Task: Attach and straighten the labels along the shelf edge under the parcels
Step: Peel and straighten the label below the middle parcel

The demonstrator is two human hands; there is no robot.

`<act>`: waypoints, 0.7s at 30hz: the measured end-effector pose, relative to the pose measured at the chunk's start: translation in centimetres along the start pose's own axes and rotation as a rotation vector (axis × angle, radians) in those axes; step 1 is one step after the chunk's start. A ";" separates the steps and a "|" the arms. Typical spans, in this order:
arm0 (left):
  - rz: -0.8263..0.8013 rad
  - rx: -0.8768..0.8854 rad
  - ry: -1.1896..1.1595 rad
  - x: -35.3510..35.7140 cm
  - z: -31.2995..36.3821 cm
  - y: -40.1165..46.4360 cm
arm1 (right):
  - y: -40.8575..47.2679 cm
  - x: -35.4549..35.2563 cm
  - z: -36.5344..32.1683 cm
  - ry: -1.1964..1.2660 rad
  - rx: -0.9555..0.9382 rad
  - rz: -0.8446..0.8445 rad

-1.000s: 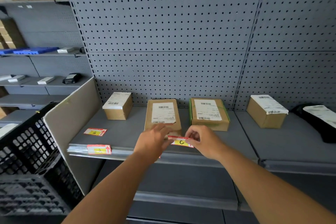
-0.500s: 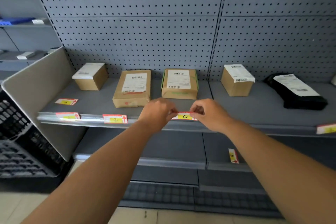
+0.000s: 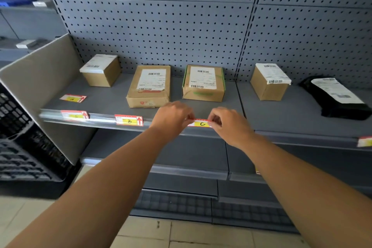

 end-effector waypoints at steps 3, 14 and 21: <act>-0.007 0.006 0.006 0.1 0.0 -0.1 | 0.1 0.1 -0.3 -0.026 -0.006 -0.005; -0.051 0.052 0.030 1.0 -0.4 -0.6 | 0.2 1.6 -0.9 -0.195 -0.040 -0.036; -0.049 0.071 0.044 1.0 -0.4 -0.5 | -0.1 1.3 -1.6 -0.236 -0.104 0.001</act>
Point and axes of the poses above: each hand's wrist, its own y-axis towards the middle knuckle, its own x-axis out of the palm, z = x × y, the point moved 9 cm from there along y, towards the middle knuckle, and after that the axes turned 3 degrees about y, right-handed, at the moved point
